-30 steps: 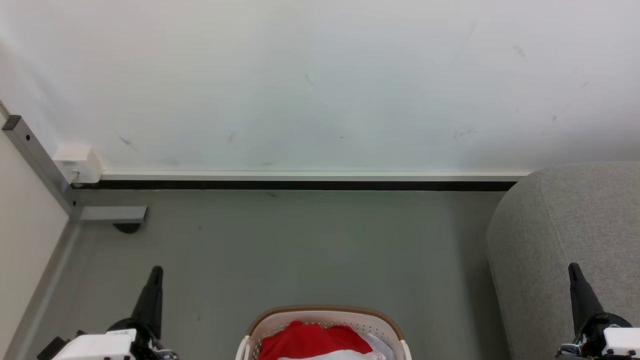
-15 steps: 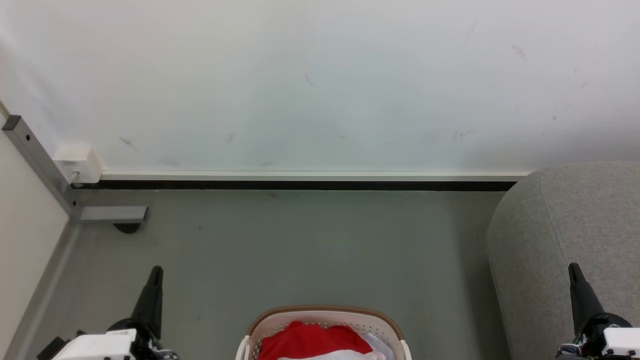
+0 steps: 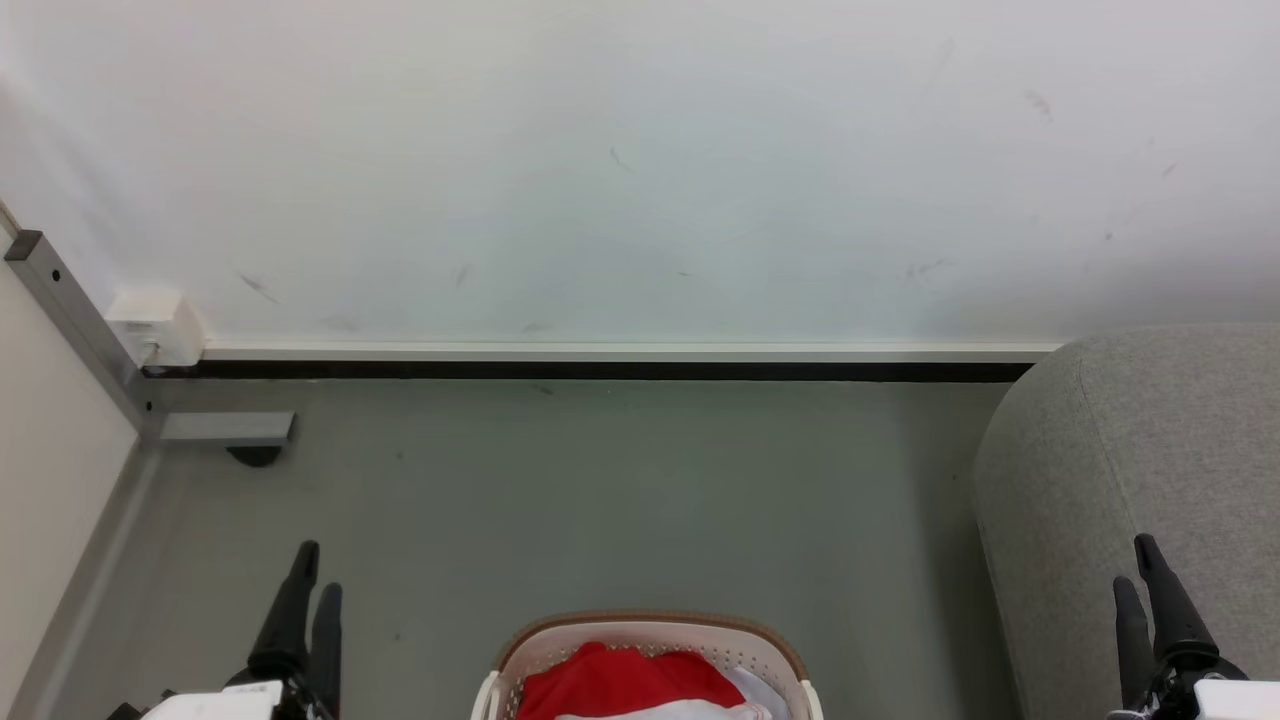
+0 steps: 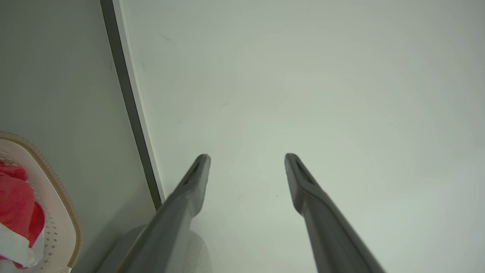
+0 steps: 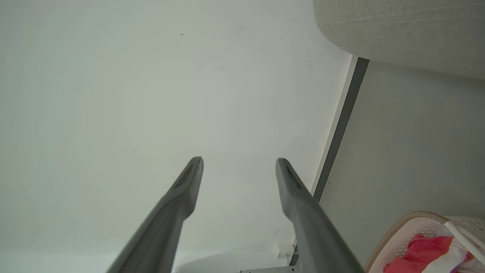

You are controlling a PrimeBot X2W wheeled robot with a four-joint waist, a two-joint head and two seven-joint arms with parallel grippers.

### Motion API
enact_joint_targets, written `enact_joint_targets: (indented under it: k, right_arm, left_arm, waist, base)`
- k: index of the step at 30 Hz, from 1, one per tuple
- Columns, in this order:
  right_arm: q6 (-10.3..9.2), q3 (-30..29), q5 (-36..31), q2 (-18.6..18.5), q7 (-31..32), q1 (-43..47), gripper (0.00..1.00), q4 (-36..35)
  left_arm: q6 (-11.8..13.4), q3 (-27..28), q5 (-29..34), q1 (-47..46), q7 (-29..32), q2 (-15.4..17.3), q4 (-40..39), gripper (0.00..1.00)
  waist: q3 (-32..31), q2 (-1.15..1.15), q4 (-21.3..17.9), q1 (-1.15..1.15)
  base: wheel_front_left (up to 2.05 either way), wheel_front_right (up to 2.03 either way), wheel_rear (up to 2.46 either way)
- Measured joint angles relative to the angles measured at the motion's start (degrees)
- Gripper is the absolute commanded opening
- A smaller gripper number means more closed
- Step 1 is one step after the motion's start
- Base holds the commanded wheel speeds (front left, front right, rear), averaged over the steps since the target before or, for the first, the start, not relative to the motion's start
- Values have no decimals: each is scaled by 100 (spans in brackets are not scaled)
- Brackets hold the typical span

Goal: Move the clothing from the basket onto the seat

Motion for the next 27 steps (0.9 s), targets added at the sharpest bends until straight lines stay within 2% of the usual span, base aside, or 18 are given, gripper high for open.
enact_joint_targets:
  k: [8,16,27]
  right_arm:
    - [0,136,286,-2,-167,-2,100,-229]
    - [0,467,-682,-123,-435,-24,100,-218]
    - [0,711,-1761,-104,-688,-105,100,-397]
  left_arm:
    - [0,-83,88,-4,-215,0,-127,100]
    - [-1,-82,669,-9,-409,1,-181,100]
    - [67,-132,1984,-34,-664,3,-352,100]
  waist:
    - [0,0,-4,0]
    - [-6,0,-11,0]
    - [-11,0,-20,0]
  base:
    - [0,0,0]
    - [0,0,0]
    - [0,0,0]
